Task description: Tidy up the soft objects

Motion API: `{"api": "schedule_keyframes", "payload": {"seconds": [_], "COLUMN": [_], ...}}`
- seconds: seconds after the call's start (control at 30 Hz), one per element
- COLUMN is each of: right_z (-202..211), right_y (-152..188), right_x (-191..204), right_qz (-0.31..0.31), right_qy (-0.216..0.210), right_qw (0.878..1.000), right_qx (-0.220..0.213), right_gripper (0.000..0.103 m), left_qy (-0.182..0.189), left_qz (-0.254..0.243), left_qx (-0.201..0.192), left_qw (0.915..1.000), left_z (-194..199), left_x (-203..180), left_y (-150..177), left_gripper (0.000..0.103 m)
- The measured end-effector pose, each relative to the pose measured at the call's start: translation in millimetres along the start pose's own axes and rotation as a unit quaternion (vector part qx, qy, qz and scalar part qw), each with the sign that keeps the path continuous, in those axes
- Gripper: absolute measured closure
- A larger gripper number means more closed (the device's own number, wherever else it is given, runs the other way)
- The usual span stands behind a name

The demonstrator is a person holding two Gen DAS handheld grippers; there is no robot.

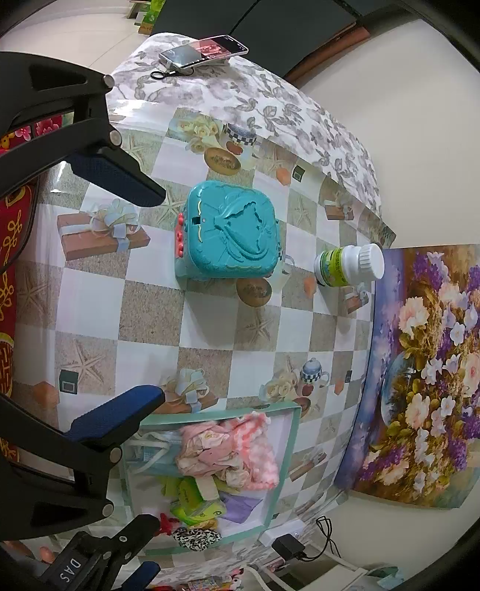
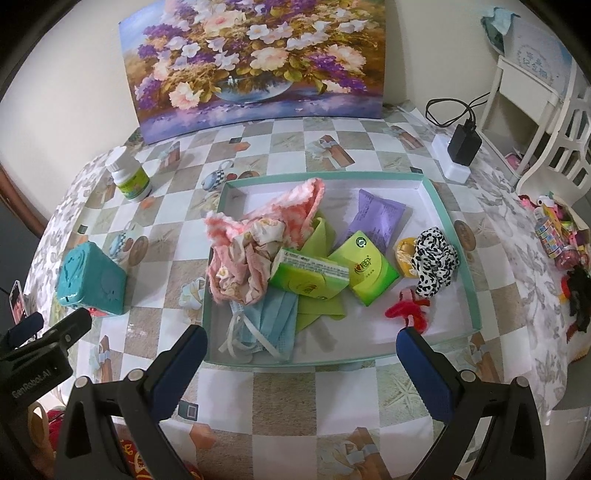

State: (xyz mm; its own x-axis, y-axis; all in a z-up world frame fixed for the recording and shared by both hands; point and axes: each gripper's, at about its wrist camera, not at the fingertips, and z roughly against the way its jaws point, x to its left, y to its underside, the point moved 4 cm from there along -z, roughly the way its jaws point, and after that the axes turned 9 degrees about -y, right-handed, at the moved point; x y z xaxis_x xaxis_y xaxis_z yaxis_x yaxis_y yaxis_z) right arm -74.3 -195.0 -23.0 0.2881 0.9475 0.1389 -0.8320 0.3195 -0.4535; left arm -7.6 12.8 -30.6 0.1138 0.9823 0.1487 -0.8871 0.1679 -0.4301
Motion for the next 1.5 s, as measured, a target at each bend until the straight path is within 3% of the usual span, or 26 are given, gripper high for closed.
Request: {"api": "schedule_keyframes", "payload": {"seconds": [1.5], "right_z": [-5.1], "right_y": [2.0], "right_x": [1.8], "right_qz": [0.002], "right_qy": [0.000], "right_qw": [1.000], "right_qx": [0.005], "right_gripper": [0.000], "left_qy": [0.002], "left_qz": [0.004], "left_qx": [-0.001], "left_qw": [1.0000], "left_z": [-0.7], "left_x": [-0.6], "left_y": [1.4], "left_gripper": [0.006]}}
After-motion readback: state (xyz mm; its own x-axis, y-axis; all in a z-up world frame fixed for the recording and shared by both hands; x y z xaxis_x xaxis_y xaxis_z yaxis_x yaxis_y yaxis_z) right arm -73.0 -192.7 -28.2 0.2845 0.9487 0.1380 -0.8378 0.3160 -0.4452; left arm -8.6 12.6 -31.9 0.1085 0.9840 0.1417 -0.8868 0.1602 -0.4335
